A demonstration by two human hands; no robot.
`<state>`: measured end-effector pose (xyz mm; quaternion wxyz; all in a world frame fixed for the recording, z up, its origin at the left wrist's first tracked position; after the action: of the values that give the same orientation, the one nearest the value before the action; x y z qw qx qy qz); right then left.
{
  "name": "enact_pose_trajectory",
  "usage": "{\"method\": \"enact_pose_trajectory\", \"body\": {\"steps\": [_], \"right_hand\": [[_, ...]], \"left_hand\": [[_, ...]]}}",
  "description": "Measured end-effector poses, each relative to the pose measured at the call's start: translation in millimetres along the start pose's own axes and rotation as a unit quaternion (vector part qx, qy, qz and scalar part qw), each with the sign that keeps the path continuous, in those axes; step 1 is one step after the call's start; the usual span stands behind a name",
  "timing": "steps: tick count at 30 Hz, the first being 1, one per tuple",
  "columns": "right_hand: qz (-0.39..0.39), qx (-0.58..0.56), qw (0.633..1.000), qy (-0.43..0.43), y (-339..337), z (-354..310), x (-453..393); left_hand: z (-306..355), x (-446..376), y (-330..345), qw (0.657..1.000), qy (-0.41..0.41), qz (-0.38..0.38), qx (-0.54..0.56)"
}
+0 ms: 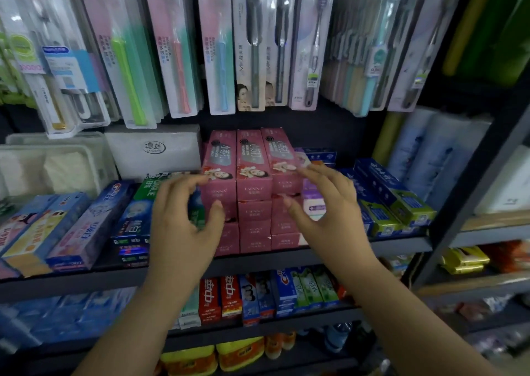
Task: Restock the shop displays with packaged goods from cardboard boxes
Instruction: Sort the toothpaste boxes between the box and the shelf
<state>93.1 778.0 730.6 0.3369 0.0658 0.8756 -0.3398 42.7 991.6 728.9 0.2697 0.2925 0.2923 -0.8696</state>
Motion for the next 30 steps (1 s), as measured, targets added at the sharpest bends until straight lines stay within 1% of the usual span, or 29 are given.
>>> {"method": "enact_pose_trajectory", "body": {"steps": [1,2,4,6,8,10,11,13,15,18,20,22,26,30], "right_hand": [[0.011,-0.017,1.0,0.011,-13.1,5.2,11.9],[0.021,-0.029,0.999,0.023,-26.2,13.1,26.1],[0.04,-0.035,0.997,0.06,-52.2,38.1,63.5],[0.056,-0.02,0.99,0.126,-75.2,75.0,113.2],[0.071,-0.005,0.972,0.224,-94.7,122.5,178.1],[0.081,-0.003,0.936,0.343,-109.9,169.8,255.4],[0.082,-0.002,0.915,0.394,-116.1,188.3,294.3],[0.091,0.006,0.868,0.488,-124.5,217.5,367.0],[0.088,-0.006,0.811,0.579,-121.2,242.2,435.6],[0.052,-0.012,0.732,0.679,-101.9,270.0,523.3],[0.037,-0.019,0.693,0.72,-86.5,282.7,568.1],[0.034,-0.025,0.662,0.748,-71.6,295.8,605.3],[0.019,-0.024,0.62,0.784,-34.2,335.9,669.4],[0.011,-0.036,0.602,0.797,17.9,398.2,731.1]], "left_hand": [[17.4,10.6,3.8,0.999,0.026,-0.013,0.016],[33.0,23.5,13.0,0.997,0.049,-0.045,0.036],[58.2,56.9,48.2,0.983,0.079,-0.153,0.066],[68.3,100.0,97.0,0.954,0.082,-0.277,0.081],[62.0,150.1,151.2,0.912,0.041,-0.399,0.082],[43.9,207.0,202.7,0.861,-0.023,-0.503,0.07],[35.2,235.4,224.8,0.838,-0.046,-0.54,0.065],[23.7,289.1,262.6,0.798,-0.069,-0.596,0.057],[11.3,343.9,294.5,0.753,-0.082,-0.651,0.034],[-11.3,416.6,330.3,0.696,-0.116,-0.709,0.009],[-27.4,457.7,347.4,0.671,-0.14,-0.729,0.0],[-44.2,494.7,361.7,0.651,-0.161,-0.742,-0.002],[-86.2,562.2,394.4,0.625,-0.169,-0.762,-0.02],[-141.8,637.9,445.9,0.61,-0.178,-0.771,-0.039]]}}
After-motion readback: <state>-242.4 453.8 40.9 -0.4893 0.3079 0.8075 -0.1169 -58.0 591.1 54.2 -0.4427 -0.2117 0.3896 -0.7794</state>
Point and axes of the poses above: each hand's wrist, its own x-axis away from the middle knuckle, its own y-axis out of the palm, z = x × y, the point moved 9 cm from there along -x, towards the middle knuckle, and after that the axes turned 1 degree about x, right-handed, at the moved point
